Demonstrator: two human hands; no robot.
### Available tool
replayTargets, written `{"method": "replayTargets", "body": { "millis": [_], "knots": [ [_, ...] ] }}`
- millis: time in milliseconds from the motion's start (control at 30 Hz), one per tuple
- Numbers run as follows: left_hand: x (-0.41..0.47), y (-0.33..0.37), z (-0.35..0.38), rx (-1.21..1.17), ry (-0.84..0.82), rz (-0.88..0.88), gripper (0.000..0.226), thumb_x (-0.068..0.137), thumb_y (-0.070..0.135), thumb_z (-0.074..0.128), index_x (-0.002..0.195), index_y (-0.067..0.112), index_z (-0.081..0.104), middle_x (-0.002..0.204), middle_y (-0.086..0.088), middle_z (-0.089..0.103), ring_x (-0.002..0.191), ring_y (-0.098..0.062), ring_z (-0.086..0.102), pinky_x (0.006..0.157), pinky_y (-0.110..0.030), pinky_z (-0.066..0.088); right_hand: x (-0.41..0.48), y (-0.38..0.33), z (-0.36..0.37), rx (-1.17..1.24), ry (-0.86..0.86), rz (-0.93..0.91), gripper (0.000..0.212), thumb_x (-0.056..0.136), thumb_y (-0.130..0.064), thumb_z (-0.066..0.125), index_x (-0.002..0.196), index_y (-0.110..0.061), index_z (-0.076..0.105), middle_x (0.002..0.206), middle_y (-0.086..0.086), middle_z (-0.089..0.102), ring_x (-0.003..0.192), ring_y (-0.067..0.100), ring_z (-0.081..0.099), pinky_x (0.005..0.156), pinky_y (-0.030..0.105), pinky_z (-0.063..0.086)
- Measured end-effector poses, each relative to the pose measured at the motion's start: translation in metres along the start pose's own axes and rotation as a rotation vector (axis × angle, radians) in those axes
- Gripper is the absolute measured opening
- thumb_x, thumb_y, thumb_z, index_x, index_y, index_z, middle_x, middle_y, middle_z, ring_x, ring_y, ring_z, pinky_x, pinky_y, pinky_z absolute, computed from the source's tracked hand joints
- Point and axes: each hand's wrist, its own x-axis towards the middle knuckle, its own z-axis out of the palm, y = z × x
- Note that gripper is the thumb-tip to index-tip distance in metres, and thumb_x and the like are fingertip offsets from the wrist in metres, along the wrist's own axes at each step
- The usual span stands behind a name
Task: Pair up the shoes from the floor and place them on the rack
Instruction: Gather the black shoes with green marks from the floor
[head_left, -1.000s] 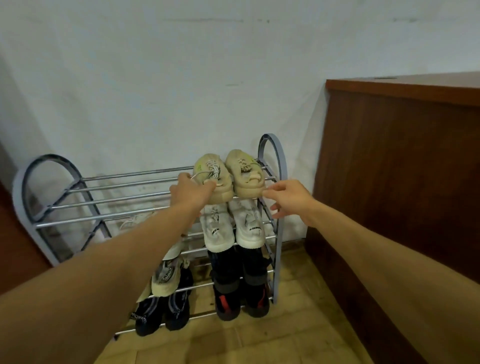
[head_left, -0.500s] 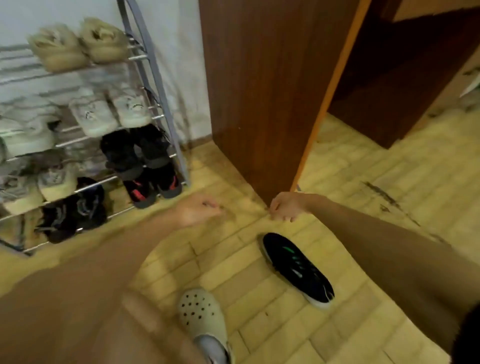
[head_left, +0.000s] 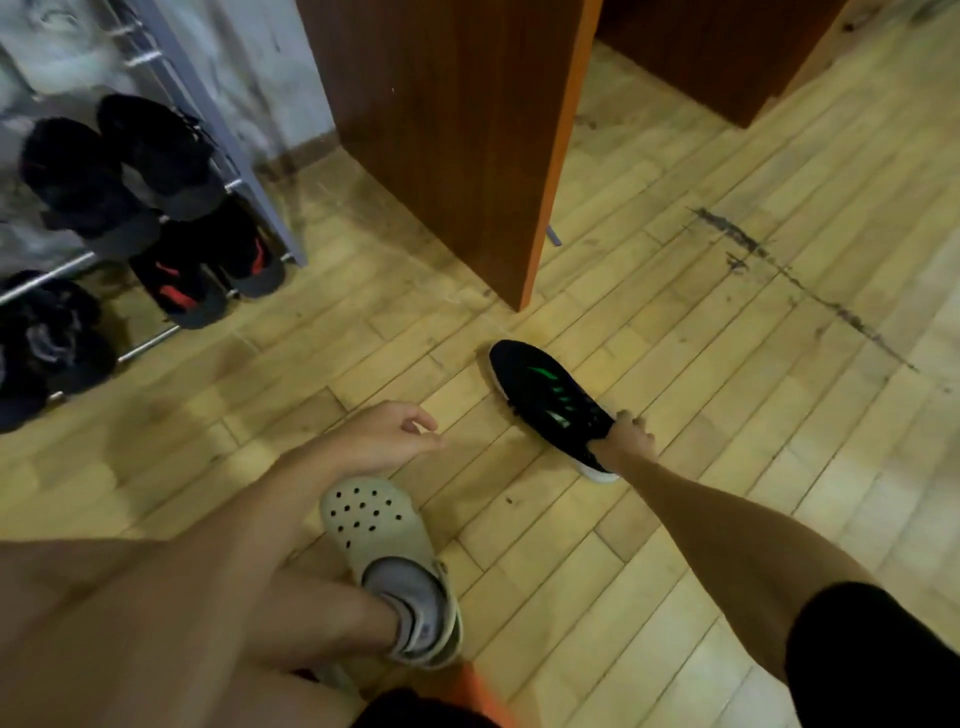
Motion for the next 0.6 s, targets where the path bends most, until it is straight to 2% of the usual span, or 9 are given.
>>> {"method": "replayTargets", "body": {
  "millis": [33, 100, 133, 267, 400, 467, 533, 600],
  "knots": [
    [0.001, 0.003, -0.001, 0.002, -0.008, 0.013, 0.038, 0.086, 0.044, 0.061, 0.12, 0.028, 0.061, 0.117, 0.004, 0.057, 0.112, -0.014, 0.054, 0.093, -0.029, 0.042, -0.001, -0.002, 0.002, 0.019, -0.039, 0.019, 0.066, 0.085, -0.035, 0.065, 0.136, -0.003, 0.038, 0.135, 0.019, 0.043, 0.116, 0.037, 0.05, 0.082, 0.039, 0.05],
    [0.003, 0.007, -0.003, 0.005, -0.017, 0.034, 0.037, 0.086, 0.045, 0.06, 0.12, 0.029, 0.061, 0.115, 0.005, 0.057, 0.111, -0.013, 0.054, 0.095, -0.029, 0.043, -0.002, -0.006, 0.009, 0.028, -0.139, 0.019, 0.068, 0.08, -0.042, 0.071, 0.13, -0.002, 0.048, 0.127, 0.017, 0.052, 0.098, 0.028, 0.056, 0.059, 0.029, 0.045],
    [0.004, 0.008, -0.003, 0.007, -0.017, 0.044, 0.038, 0.086, 0.045, 0.06, 0.121, 0.029, 0.061, 0.114, 0.005, 0.057, 0.111, -0.013, 0.054, 0.095, -0.029, 0.043, -0.001, -0.007, 0.016, 0.031, -0.147, 0.014, 0.068, 0.078, -0.043, 0.073, 0.127, -0.003, 0.05, 0.124, 0.017, 0.055, 0.092, 0.026, 0.055, 0.057, 0.028, 0.044],
    [0.008, 0.006, -0.002, 0.026, -0.045, 0.052, 0.038, 0.086, 0.044, 0.06, 0.121, 0.03, 0.06, 0.116, 0.006, 0.057, 0.111, -0.013, 0.054, 0.091, -0.026, 0.04, -0.005, -0.014, 0.024, 0.254, -0.161, 0.139, 0.064, 0.077, -0.022, 0.077, 0.127, -0.003, 0.043, 0.127, 0.018, 0.049, 0.1, 0.031, 0.057, 0.075, 0.038, 0.057],
    [0.011, 0.003, -0.005, 0.082, -0.075, 0.03, 0.036, 0.086, 0.043, 0.06, 0.12, 0.028, 0.06, 0.117, 0.005, 0.056, 0.107, -0.012, 0.053, 0.092, -0.026, 0.039, -0.011, -0.023, 0.009, 0.423, -0.344, 0.178, 0.047, 0.08, 0.004, 0.068, 0.123, 0.003, 0.05, 0.129, 0.023, 0.052, 0.106, 0.037, 0.058, 0.07, 0.042, 0.06],
    [0.009, 0.006, -0.008, 0.119, -0.066, 0.026, 0.036, 0.088, 0.039, 0.058, 0.121, 0.025, 0.06, 0.113, 0.004, 0.057, 0.106, -0.013, 0.055, 0.094, -0.027, 0.042, -0.022, -0.033, 0.004, 0.487, -0.414, 0.155, 0.037, 0.08, 0.009, 0.066, 0.115, 0.005, 0.056, 0.126, 0.022, 0.054, 0.1, 0.036, 0.06, 0.063, 0.039, 0.06],
    [0.004, 0.011, -0.01, 0.13, -0.036, 0.02, 0.035, 0.088, 0.036, 0.058, 0.121, 0.024, 0.06, 0.111, 0.002, 0.061, 0.106, -0.016, 0.059, 0.096, -0.03, 0.045, -0.032, -0.047, 0.004, 0.549, -0.439, 0.146, 0.028, 0.078, 0.011, 0.067, 0.104, 0.005, 0.06, 0.123, 0.021, 0.055, 0.093, 0.035, 0.062, 0.069, 0.043, 0.061],
    [-0.004, 0.013, -0.009, 0.105, 0.012, 0.007, 0.035, 0.087, 0.032, 0.058, 0.121, 0.022, 0.059, 0.113, -0.002, 0.063, 0.105, -0.017, 0.06, 0.095, -0.032, 0.047, -0.04, -0.064, 0.004, 0.562, -0.43, 0.12, 0.036, 0.075, 0.01, 0.071, 0.108, 0.005, 0.06, 0.128, 0.02, 0.053, 0.09, 0.036, 0.066, 0.07, 0.044, 0.061]
  ]
}}
